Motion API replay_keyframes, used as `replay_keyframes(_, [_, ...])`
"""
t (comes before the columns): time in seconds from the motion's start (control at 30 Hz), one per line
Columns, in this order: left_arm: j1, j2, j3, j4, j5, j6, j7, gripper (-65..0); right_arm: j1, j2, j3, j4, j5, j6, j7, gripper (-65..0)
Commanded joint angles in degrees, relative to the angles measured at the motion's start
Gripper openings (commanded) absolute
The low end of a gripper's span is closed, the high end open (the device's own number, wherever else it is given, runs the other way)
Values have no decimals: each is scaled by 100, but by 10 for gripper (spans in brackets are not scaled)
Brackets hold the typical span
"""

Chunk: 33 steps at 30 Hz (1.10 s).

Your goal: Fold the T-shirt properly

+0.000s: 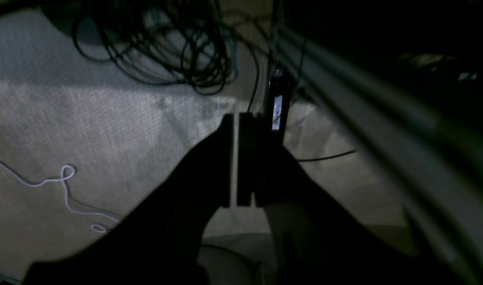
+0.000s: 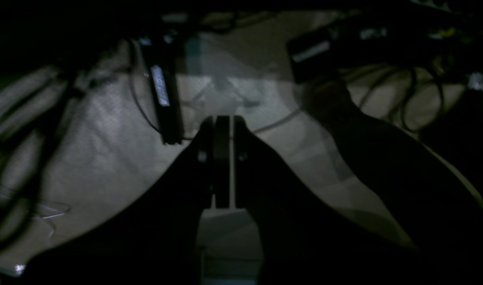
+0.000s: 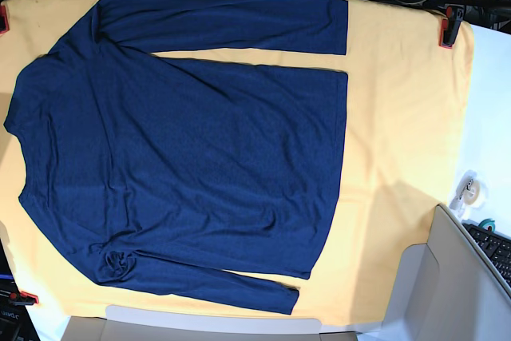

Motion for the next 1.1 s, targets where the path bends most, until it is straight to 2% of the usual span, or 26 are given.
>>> replay_keyframes(0.0, [136,-2,4,248,14,3,-77,-650,-115,45,-12,136,-14,-17,27,-650])
replay_keyframes(0.1, [593,-2,4,942,-12,3,230,-650,-466,212,-21,549,-50,1,27,-650])
replay_keyframes(0.2, [1138,15,4,1865,-12,3,670,-650,-967,239,-21,1173,-340,10,19,-650])
replay_keyframes(0.3, [1789,24,4,2947,-12,3,1057,-650,-1627,300,-21,2123,-480,10,-307,-650])
replay_keyframes(0.43, [2870,59,39,4872,-12,3,1391,-650,-2594,371,-21,3687,-480,27,-755,-650])
replay_keyframes(0.57, [3785,-11,373,6542,-12,3,1558,-650,-3341,599,-21,4927,-480,27,-790,-650])
replay_keyframes(0.83, [5077,-741,1217,8661,-30,3,1663,-650,-4493,1004,-21,6887,-463,27,-746,-650])
replay_keyframes(1.07, [5930,-1585,2105,10015,-30,-6,1663,-650,-5504,1012,-21,8496,-199,45,-746,-650])
